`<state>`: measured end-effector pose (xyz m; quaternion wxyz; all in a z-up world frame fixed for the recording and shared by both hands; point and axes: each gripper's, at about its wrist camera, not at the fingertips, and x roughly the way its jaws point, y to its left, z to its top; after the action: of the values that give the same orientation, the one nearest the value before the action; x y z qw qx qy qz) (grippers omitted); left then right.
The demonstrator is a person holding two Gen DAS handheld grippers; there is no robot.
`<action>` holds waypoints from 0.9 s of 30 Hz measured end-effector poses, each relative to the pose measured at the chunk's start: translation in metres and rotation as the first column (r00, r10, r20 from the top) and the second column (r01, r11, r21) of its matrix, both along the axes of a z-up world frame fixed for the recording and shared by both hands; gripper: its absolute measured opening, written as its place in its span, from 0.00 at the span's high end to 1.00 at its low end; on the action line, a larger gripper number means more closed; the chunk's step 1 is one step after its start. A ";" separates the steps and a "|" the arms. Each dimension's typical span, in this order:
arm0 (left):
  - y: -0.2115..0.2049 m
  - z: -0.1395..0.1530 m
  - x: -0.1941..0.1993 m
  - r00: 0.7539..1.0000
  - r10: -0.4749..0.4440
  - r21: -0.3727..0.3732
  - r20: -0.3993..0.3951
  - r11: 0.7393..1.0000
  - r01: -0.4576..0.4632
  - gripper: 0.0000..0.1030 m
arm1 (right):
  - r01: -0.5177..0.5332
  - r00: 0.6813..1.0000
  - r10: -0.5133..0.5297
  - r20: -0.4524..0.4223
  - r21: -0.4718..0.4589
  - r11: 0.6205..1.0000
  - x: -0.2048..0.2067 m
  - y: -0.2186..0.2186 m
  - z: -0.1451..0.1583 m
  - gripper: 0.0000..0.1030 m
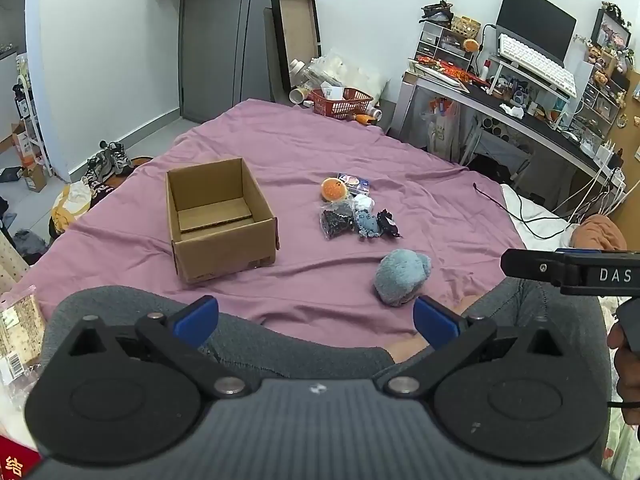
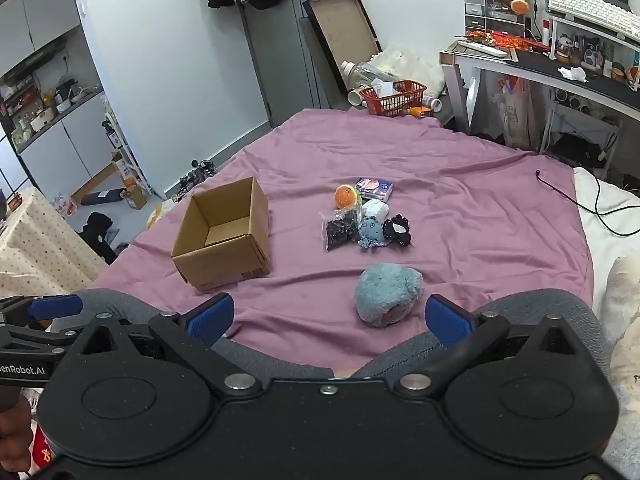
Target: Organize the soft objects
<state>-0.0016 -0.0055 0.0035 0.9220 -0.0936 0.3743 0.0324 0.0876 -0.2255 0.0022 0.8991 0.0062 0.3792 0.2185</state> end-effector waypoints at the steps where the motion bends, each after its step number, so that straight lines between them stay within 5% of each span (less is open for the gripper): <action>1: 0.005 0.003 -0.001 1.000 0.003 0.002 0.002 1.000 -0.003 0.00 | 0.002 1.000 -0.002 0.001 0.000 1.000 0.000 0.000 -0.001 0.00; 27: 0.005 0.012 -0.004 1.000 0.007 0.002 0.013 1.000 -0.007 0.00 | -0.010 1.000 0.010 0.027 -0.013 1.000 -0.005 0.004 0.001 0.00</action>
<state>-0.0053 -0.0005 0.0151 0.9245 -0.0941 0.3678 0.0353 0.0825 -0.2219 0.0034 0.9031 -0.0045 0.3685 0.2206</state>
